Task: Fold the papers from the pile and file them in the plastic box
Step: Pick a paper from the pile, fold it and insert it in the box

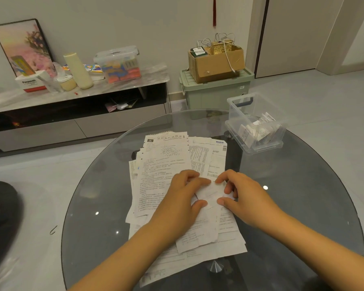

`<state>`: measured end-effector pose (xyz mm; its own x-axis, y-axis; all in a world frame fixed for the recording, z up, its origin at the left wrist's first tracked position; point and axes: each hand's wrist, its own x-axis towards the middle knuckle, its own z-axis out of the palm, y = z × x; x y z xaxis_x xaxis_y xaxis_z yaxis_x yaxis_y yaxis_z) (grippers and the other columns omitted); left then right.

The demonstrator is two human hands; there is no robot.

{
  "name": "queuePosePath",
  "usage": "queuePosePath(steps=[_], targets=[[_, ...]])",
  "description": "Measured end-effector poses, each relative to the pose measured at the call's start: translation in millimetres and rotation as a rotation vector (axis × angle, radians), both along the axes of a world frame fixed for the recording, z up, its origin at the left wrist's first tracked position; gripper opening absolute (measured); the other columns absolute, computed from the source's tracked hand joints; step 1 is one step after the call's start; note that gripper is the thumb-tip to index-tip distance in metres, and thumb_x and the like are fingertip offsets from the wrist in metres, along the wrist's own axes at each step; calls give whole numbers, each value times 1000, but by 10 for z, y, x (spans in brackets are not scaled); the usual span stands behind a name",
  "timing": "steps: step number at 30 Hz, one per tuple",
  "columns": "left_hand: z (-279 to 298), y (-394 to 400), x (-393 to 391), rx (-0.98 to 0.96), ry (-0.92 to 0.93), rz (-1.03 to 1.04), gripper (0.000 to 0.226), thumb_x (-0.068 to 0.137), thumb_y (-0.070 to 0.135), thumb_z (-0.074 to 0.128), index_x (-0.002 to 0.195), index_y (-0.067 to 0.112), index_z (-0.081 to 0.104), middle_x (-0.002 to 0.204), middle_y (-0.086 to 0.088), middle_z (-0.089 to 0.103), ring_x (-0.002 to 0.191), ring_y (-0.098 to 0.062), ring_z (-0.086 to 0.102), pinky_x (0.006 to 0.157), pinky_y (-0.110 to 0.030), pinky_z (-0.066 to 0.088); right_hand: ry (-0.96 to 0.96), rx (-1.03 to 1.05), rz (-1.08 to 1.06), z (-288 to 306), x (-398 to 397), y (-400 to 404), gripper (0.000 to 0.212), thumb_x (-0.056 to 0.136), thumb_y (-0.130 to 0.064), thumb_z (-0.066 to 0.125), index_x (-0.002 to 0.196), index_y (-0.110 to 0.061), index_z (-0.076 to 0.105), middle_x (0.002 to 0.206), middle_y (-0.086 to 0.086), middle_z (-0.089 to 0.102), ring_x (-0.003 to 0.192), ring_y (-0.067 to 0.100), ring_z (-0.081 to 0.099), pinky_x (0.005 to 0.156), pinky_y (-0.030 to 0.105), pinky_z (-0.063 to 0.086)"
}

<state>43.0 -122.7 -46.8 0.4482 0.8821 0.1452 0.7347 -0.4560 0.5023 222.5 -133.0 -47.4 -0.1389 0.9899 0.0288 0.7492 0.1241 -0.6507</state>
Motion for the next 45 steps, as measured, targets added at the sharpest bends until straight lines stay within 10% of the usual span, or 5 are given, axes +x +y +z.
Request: queuePosePath(steps=[5,10,20,29,45], targets=[[19,18,16,259,174,-136,18,87,28,58,97,27,73,115,3,59,111,-22,50,90,-30,34,12,3,22,-26,17,-8,23,86,-17,63,93,-34,50,87,-13,44,78,4,44,66,9,34],[27,5,-16,97,141,-123,36,92,45,51,126,33,55,121,16,49,113,-4,40,96,-16,25,-50,76,46,-73,11,-38,25,91,-21,58,114,-25,64,95,-13,42,91,1,38,70,2,30],[120,7,-28,61,81,-114,25,93,41,51,102,26,69,101,16,66,94,-2,54,84,-22,45,-132,219,113,-3,22,-91,24,89,-33,59,110,-27,69,101,-11,63,94,6,43,80,20,41],[333,26,132,-114,-409,130,19,86,21,66,83,40,67,84,21,68,84,5,60,75,-10,47,166,223,-43,196,99,-67,9,85,-23,67,89,-27,73,75,-14,64,74,3,54,66,11,41],[770,553,710,-129,-350,118,6,86,18,66,87,23,69,85,12,65,76,-3,58,63,-1,40,382,312,-297,554,389,180,7,80,-11,71,77,-16,69,68,-8,62,71,3,53,59,5,39]])
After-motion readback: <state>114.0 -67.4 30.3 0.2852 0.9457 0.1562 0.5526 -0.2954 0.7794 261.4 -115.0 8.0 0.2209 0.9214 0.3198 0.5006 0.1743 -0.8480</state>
